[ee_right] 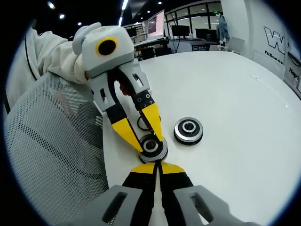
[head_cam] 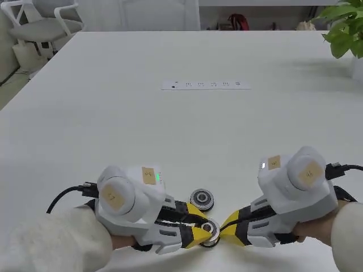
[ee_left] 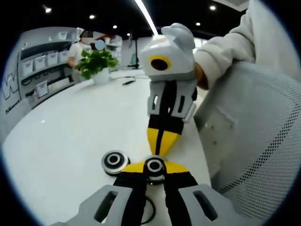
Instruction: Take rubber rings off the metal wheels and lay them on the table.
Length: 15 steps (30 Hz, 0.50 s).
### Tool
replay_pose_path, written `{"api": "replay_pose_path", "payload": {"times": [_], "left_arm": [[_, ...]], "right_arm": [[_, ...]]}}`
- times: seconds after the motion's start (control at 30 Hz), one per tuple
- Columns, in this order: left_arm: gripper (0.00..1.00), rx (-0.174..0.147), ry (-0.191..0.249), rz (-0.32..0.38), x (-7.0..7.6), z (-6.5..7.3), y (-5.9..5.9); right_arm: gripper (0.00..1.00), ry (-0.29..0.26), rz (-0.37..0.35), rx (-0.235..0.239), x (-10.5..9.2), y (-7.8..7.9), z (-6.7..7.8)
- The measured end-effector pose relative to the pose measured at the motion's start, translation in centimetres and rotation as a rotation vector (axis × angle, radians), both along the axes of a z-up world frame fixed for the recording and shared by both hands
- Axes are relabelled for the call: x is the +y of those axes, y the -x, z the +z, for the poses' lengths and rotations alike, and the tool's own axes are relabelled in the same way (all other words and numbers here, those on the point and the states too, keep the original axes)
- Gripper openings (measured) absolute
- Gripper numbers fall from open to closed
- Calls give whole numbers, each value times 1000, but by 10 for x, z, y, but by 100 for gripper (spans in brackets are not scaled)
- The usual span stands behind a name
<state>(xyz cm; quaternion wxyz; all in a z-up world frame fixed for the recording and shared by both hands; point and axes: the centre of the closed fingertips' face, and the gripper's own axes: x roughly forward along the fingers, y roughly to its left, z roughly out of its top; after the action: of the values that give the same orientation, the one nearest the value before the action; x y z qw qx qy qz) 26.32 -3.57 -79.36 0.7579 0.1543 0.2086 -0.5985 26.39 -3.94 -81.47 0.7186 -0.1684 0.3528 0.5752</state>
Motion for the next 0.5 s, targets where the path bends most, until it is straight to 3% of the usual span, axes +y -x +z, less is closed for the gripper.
{"api": "replay_pose_path", "payload": {"times": [0.2, 0.5], "left_arm": [[15, -3, -1, -1, 0, 0, 0], [14, -3, 0, -3, 0, 0, 0]], "right_arm": [[0, -1, -57, 63, -2, -1, 0], [0, 1, -70, 79, -4, -1, 1]]}}
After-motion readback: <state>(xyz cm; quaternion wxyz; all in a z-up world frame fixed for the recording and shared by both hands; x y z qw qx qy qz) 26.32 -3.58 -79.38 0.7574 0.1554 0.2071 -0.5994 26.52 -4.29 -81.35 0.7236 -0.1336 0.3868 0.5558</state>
